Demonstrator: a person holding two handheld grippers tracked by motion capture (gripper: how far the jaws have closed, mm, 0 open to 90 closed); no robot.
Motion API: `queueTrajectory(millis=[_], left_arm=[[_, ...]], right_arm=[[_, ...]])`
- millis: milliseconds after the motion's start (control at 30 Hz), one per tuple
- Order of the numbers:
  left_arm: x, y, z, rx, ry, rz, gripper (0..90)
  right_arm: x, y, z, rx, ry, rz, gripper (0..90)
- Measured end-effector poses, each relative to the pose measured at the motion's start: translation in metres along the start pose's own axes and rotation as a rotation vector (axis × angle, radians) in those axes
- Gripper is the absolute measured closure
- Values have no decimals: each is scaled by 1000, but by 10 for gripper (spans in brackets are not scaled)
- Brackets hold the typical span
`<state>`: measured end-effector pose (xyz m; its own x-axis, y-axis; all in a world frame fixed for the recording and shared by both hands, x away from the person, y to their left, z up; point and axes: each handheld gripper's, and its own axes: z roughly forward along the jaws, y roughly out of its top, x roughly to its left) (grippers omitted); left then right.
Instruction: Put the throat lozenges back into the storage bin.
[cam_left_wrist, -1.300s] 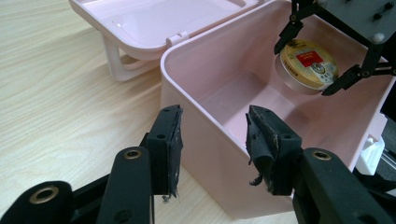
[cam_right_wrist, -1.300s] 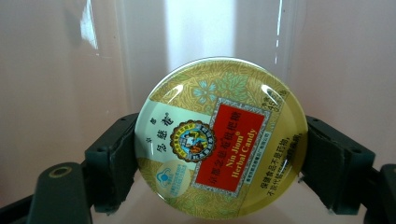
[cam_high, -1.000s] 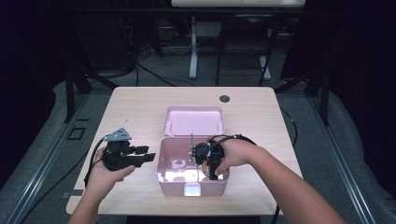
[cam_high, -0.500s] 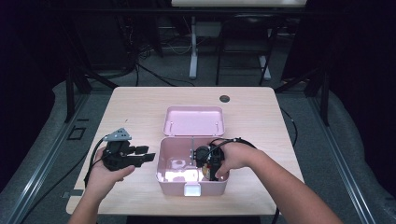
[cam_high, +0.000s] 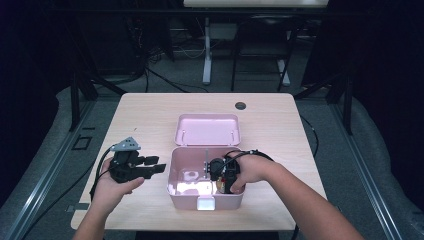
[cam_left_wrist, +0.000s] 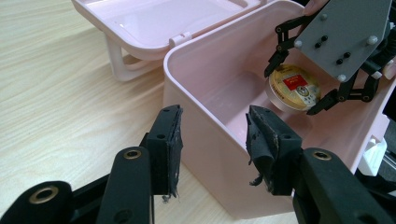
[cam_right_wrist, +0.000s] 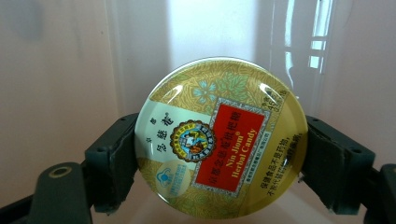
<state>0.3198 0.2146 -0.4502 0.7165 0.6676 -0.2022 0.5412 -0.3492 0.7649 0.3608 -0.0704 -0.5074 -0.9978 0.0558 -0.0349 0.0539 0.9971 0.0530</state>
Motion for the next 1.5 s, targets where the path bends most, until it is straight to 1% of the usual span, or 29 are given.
queueTrajectory(millis=[100,400,467,567,933,1067,1133,1167,1200,1267,1500], left_arm=[[0,0,0,0,0,0,551],[0,0,0,-2,0,-6,551],[0,0,0,0,2,0,551],[0,0,0,-1,2,-1,551],[0,0,1,-1,-1,1,548],[0,0,1,-7,-1,-10,546],[0,0,0,-7,0,-7,546],[0,0,0,-8,1,-8,546],[0,0,0,-8,1,-8,546],[0,0,0,-8,1,-8,546],[0,0,1,-4,-3,-7,546]], right_arm=[[0,0,2,-2,-7,-6,198],[0,-1,7,-8,2,3,198],[0,-1,8,-9,3,2,198],[0,-1,9,-9,6,0,198],[-1,0,9,8,12,10,192],[0,0,9,5,8,14,187],[0,0,9,2,6,21,163],[0,0,8,-3,8,24,160],[0,0,8,-2,20,26,160],[0,1,7,-3,26,27,160],[0,0,-1,-3,17,15,159]])
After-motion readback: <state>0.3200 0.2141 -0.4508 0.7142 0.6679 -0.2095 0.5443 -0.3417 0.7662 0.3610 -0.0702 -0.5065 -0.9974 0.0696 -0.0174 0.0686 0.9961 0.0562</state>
